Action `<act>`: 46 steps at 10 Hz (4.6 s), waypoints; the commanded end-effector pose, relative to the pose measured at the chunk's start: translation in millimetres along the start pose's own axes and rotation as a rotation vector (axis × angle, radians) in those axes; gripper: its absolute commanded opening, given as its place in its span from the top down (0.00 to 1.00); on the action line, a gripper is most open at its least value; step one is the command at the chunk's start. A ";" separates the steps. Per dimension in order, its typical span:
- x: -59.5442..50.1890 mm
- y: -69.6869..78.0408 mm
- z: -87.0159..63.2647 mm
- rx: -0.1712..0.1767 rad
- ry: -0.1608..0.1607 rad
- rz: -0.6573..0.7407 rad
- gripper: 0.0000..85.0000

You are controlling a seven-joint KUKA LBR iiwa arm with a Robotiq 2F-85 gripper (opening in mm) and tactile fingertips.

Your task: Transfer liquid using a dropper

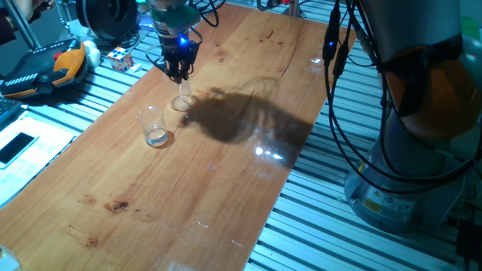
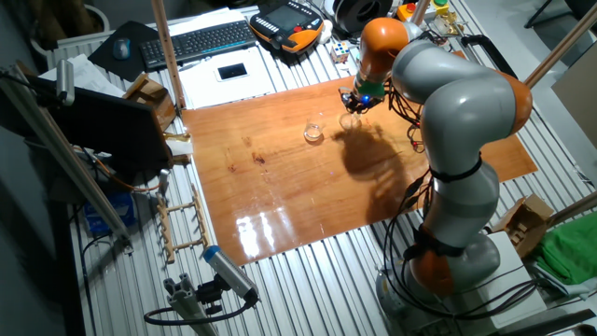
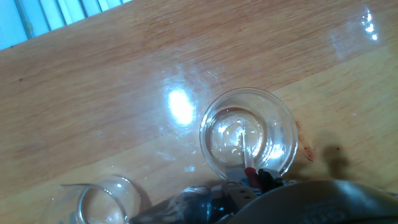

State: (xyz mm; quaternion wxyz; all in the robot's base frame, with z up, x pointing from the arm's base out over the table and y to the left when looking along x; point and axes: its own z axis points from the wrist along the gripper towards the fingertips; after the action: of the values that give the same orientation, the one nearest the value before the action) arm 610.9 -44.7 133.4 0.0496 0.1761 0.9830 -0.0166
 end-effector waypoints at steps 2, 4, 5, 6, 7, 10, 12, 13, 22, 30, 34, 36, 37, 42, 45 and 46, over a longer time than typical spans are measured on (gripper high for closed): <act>-0.1 0.2 1.2 -0.001 0.001 0.003 0.67; 0.0 0.2 2.1 -0.002 0.000 0.005 0.66; 0.2 -0.1 1.2 -0.002 0.000 0.005 0.66; 0.8 -0.8 -0.2 0.001 -0.001 0.005 0.66; 2.3 -2.2 -2.0 0.004 -0.002 0.004 0.66; 6.8 -3.1 -3.7 0.005 -0.003 0.007 0.66; 9.1 -3.9 -3.8 0.005 -0.004 0.007 0.67; 9.7 -4.1 -4.4 0.005 -0.004 0.004 0.69; 8.5 -1.2 -23.6 0.025 -0.025 -0.011 0.99; 17.7 16.8 -82.3 0.056 -0.025 0.033 0.99; 26.3 31.0 -101.9 0.068 -0.024 0.052 0.99; 30.2 38.4 -109.2 0.066 -0.021 0.063 0.99; 32.7 41.4 -113.1 0.064 -0.021 0.065 0.99; 46.0 60.6 -125.8 0.057 -0.010 0.090 0.99; 54.3 73.8 -124.2 0.047 -0.003 0.111 0.99; 56.4 77.2 -123.2 0.047 -0.003 0.116 0.99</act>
State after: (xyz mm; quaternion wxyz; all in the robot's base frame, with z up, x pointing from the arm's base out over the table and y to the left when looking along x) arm 573.8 54.2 248.5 0.0481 0.2342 0.9703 -0.0370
